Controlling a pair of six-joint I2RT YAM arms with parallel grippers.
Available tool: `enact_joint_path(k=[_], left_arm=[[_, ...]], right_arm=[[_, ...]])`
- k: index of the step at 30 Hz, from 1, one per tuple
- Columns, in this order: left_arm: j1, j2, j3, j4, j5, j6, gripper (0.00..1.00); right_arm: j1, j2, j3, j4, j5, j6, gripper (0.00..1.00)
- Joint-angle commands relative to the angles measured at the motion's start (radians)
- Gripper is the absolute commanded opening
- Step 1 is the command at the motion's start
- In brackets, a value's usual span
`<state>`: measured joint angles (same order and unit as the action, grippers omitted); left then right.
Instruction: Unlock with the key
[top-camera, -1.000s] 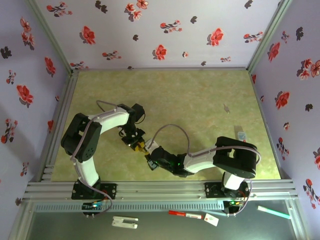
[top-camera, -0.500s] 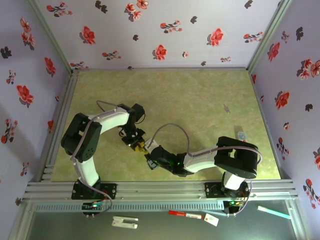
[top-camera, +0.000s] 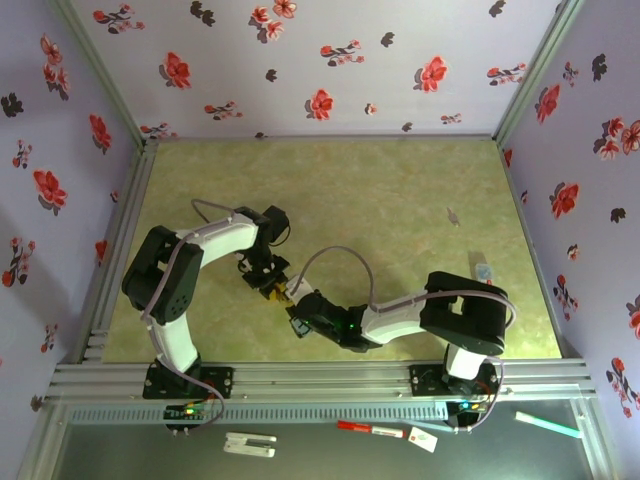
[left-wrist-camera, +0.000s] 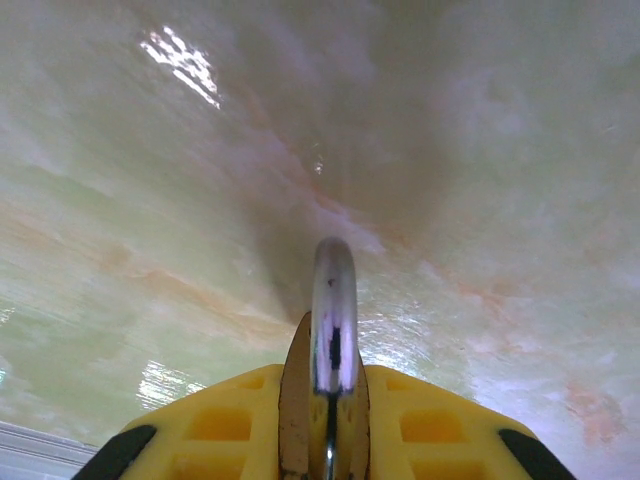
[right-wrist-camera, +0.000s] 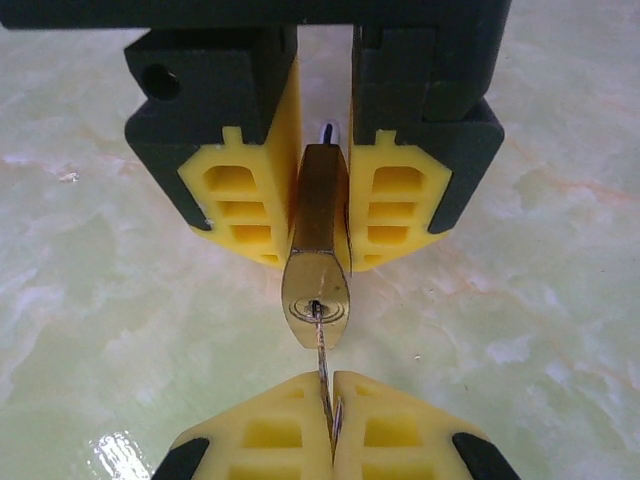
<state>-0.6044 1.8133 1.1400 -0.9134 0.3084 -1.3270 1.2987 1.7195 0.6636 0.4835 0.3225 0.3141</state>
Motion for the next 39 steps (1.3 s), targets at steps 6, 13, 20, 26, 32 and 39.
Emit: enact_joint_path(k=[6,13,20,26,32,39], left_arm=[[-0.077,-0.039,0.007,0.065,0.077,-0.142,0.00],[-0.115,-0.068,0.010,0.112,0.093,-0.198,0.00],[-0.118,-0.109,-0.024,0.130,0.112,-0.196,0.00],[-0.113,-0.102,-0.025,0.122,0.112,-0.186,0.00],[-0.111,-0.100,-0.004,0.094,0.113,-0.175,0.00],[-0.107,-0.105,0.009,0.104,0.155,-0.209,0.00]], right_arm=[[0.024,0.039,0.106,0.052,0.195,-0.042,0.00],[0.009,0.067,0.147,0.085,0.200,-0.053,0.00],[-0.133,0.018,0.019,0.300,-0.069,0.055,0.00],[-0.195,0.017,0.004,0.282,-0.282,0.086,0.00],[-0.184,0.035,0.004,0.260,-0.226,0.036,0.00],[-0.098,0.058,0.100,0.160,-0.001,-0.134,0.00]])
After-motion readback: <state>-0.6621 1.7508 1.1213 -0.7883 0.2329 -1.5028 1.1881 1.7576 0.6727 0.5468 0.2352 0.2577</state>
